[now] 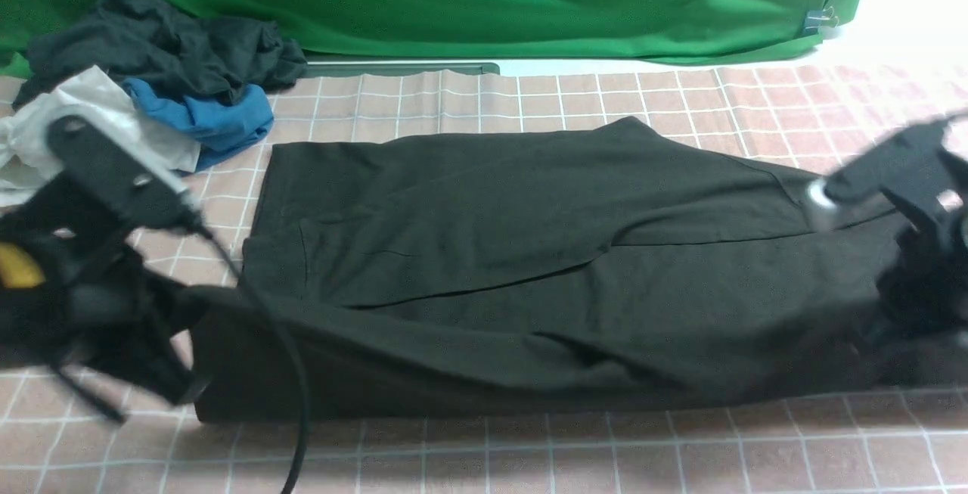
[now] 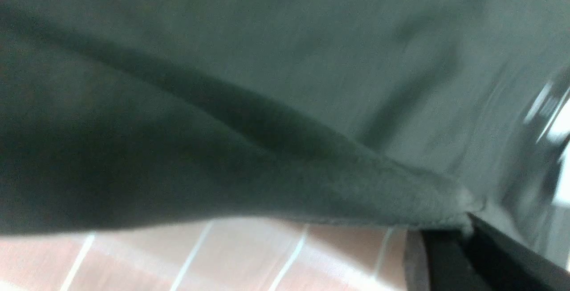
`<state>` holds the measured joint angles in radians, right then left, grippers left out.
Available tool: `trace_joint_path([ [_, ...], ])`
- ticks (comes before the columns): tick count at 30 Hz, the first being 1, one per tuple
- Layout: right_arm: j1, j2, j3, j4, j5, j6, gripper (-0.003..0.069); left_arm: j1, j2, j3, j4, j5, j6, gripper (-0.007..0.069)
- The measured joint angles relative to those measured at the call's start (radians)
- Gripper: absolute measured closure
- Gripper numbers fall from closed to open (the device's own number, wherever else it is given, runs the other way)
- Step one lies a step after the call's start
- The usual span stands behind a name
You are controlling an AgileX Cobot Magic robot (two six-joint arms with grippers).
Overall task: Fold a long-sleeved shirt over a pink coffee tablecloth.
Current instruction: 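Fold the black garment in half by bringing its near edge over to the far edge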
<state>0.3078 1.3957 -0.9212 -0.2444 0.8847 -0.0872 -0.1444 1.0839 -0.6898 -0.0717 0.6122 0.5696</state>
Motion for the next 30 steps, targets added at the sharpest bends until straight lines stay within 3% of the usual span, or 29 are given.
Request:
trace_joint_path([
  [11,-0.1,0.223,-0.189,-0.014,-0.136,0.0,0.0635,0.106,0.433,-0.275,0.0,-0.092,-0.021,0.0592],
  [20,-0.172,0.37,-0.315,-0.006,-0.227,-0.014,0.0635,0.109,0.645,-0.491,0.033,-0.101,-0.022,0.0592],
  [30,-0.18,0.542,-0.456,0.001,-0.273,-0.032,0.0635,0.116,0.825,-0.643,0.072,-0.14,-0.022,0.0592],
])
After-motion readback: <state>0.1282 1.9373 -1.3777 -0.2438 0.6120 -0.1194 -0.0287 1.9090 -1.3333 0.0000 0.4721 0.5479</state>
